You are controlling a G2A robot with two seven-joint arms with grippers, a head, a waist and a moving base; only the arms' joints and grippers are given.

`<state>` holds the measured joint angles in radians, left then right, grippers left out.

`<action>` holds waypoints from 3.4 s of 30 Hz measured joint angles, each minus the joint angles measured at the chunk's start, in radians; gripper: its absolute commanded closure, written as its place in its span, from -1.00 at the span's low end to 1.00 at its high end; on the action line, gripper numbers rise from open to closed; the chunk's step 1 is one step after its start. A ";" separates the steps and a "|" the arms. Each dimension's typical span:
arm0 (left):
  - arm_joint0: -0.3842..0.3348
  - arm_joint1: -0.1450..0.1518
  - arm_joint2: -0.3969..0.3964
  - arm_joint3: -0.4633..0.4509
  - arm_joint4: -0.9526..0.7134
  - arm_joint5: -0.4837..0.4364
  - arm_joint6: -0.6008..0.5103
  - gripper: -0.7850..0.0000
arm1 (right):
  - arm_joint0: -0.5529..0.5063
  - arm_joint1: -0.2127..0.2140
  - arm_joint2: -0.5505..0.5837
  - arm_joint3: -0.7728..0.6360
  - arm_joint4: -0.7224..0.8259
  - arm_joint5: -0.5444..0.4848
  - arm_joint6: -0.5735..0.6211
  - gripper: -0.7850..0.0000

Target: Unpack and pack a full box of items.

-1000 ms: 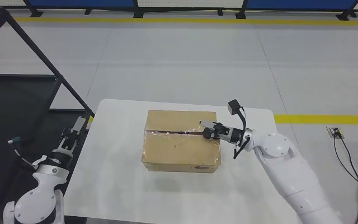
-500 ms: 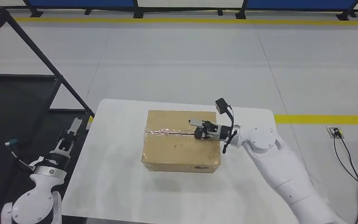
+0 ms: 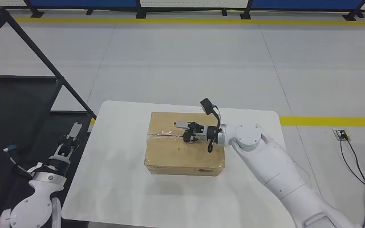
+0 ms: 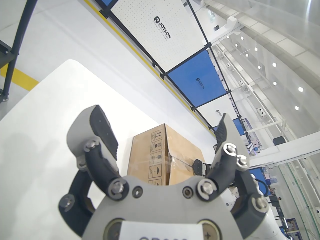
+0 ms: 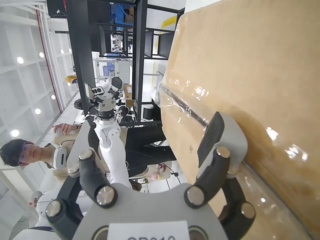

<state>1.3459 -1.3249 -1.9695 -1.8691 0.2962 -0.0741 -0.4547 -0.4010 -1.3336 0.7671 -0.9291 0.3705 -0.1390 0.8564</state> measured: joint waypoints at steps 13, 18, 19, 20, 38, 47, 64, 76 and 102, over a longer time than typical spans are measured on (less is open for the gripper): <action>0.047 0.014 -0.027 0.010 -0.048 -0.024 0.021 -1.00 | 0.090 -0.124 -0.119 0.165 0.072 -0.015 -0.031 -1.00; 0.066 0.018 -0.020 0.006 -0.054 -0.031 0.021 -1.00 | 0.112 -0.170 -0.145 0.218 0.104 -0.024 -0.044 -1.00; 0.069 0.019 -0.018 0.005 -0.056 -0.033 0.021 -1.00 | 0.117 -0.181 -0.151 0.230 0.109 -0.025 -0.046 -1.00; 0.071 0.020 -0.016 0.005 -0.057 -0.035 0.021 -1.00 | 0.121 -0.189 -0.154 0.240 0.113 -0.026 -0.048 -1.00; 0.094 0.037 0.004 0.036 -0.098 -0.067 0.001 -1.00 | 0.172 -0.348 -0.185 0.423 0.221 -0.091 -0.084 -1.00; 0.106 0.045 0.005 0.037 -0.111 -0.075 0.002 -1.00 | 0.203 -0.399 -0.190 0.524 0.201 -0.083 -0.058 -1.00; 0.073 0.063 0.064 0.020 -0.085 -0.068 -0.032 -1.00 | 0.204 -0.322 -0.073 0.633 0.196 -0.202 0.138 -1.00; 0.048 0.073 0.120 0.003 -0.059 -0.055 -0.040 -1.00 | 0.156 -0.219 0.012 0.566 0.127 -0.198 0.153 -1.00; 0.001 0.090 0.193 0.041 -0.057 -0.048 -0.023 -1.00 | -0.456 0.106 0.538 -0.468 -0.200 0.181 0.021 -1.00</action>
<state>1.3470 -1.2347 -1.7767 -1.8280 0.2391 -0.1221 -0.4781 -0.8566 -1.2275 1.3053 -1.3966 0.1706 0.0424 0.8775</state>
